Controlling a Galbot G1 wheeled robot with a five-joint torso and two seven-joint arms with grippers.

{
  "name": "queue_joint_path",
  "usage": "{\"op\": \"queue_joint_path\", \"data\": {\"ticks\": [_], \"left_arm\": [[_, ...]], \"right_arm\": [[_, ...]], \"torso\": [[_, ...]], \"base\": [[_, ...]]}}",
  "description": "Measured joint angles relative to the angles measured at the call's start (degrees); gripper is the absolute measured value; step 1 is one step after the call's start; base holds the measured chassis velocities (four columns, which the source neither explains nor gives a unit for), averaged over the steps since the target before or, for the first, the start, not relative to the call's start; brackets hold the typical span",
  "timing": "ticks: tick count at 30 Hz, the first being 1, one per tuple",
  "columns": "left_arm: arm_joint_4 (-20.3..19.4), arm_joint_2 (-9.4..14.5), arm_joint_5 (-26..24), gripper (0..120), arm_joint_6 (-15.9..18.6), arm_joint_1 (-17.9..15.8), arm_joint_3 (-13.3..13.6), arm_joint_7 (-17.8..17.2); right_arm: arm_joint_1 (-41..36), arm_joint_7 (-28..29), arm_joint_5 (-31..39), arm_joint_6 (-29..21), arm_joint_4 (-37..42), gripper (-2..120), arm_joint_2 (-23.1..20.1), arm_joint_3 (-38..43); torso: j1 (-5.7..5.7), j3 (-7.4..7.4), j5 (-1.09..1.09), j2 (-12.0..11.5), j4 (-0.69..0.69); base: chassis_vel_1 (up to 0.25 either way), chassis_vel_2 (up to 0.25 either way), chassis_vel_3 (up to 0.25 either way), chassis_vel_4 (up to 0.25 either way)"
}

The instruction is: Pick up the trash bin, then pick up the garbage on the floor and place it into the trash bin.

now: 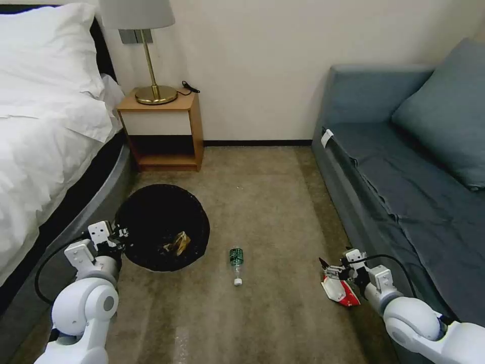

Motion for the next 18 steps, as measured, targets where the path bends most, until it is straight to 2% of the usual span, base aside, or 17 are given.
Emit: {"op": "queue_joint_path", "data": {"ticks": [6, 9, 12, 16, 18], "left_arm": [[-0.76, -1.19, 0.33, 5, 0.06, 0.37, 0.68, 0.05], [-0.63, -0.92, 0.67, 5, 0.05, 0.19, 0.95, 0.19], [-0.39, -0.87, 1.31, 5, -0.06, 0.00, 1.06, 0.32], [-0.24, -1.32, 2.57, 5, -0.34, 0.81, 1.34, 0.41], [-0.26, -1.21, 2.63, 5, -0.41, 1.03, 1.34, 0.41]], "right_arm": [[-0.13, -0.87, 1.60, 7.07, -0.12, 100, -5.01, -1.33], [-0.60, -1.00, 2.68, 8.00, 0.26, 100, -5.70, -0.45], [-0.82, -1.34, 2.44, 8.66, 0.36, 100, -4.34, 0.62], [-1.03, -0.66, 0.31, 9.10, 0.44, 100, 2.24, 2.78], [-1.13, -0.23, -0.04, 8.72, 0.61, 100, 2.98, 2.94]], "torso": [[0.00, 0.00, -0.01, 0.00, 0.00], [0.00, 0.00, -0.01, 0.00, 0.00], [0.00, 0.00, -0.03, 0.00, 0.00], [0.00, 0.00, 0.00, 0.00, 0.01], [0.00, 0.00, 0.00, 0.00, 0.01]], "base": [[0.000, 0.000, 0.000, 0.000], [0.000, 0.000, 0.000, 0.000], [0.000, 0.000, 0.000, 0.000], [0.000, 0.000, 0.000, 0.000], [0.000, 0.000, 0.000, 0.000]]}}
